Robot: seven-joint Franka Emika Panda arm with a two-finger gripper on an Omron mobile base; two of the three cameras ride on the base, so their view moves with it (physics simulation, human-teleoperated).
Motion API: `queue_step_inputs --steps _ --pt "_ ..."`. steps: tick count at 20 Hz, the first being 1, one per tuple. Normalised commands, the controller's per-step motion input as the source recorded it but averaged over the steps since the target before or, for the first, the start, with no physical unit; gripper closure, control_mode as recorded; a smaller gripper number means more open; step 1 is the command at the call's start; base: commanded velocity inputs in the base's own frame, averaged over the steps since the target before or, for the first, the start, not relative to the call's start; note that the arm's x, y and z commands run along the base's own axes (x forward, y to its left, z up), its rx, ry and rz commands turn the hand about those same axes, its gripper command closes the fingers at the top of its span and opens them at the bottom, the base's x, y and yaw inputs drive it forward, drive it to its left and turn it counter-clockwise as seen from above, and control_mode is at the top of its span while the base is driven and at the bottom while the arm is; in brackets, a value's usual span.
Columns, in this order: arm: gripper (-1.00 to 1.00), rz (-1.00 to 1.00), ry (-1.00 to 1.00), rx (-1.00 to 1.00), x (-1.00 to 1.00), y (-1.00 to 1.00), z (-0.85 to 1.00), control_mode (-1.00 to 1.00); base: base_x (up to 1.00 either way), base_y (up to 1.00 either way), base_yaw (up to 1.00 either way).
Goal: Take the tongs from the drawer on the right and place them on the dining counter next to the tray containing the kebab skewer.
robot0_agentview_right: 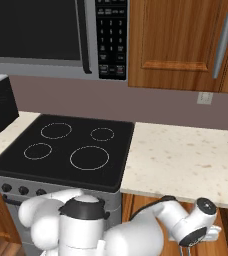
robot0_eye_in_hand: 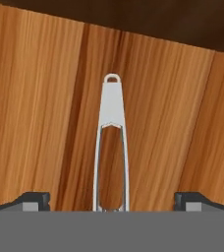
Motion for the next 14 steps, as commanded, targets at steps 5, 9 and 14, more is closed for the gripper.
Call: queue_step_inputs --steps 5,9,14 --pt "-1.00 0.00 0.03 0.00 0.33 0.00 -0.28 -1.00 0.00 0.00 0.00" --pt "-1.00 -0.01 0.00 0.00 0.29 0.02 -0.11 -1.00 0.00 0.00 0.00" --pt "-1.00 -0.09 0.01 0.00 0.17 0.14 -0.25 -1.00 0.00 0.00 0.00"
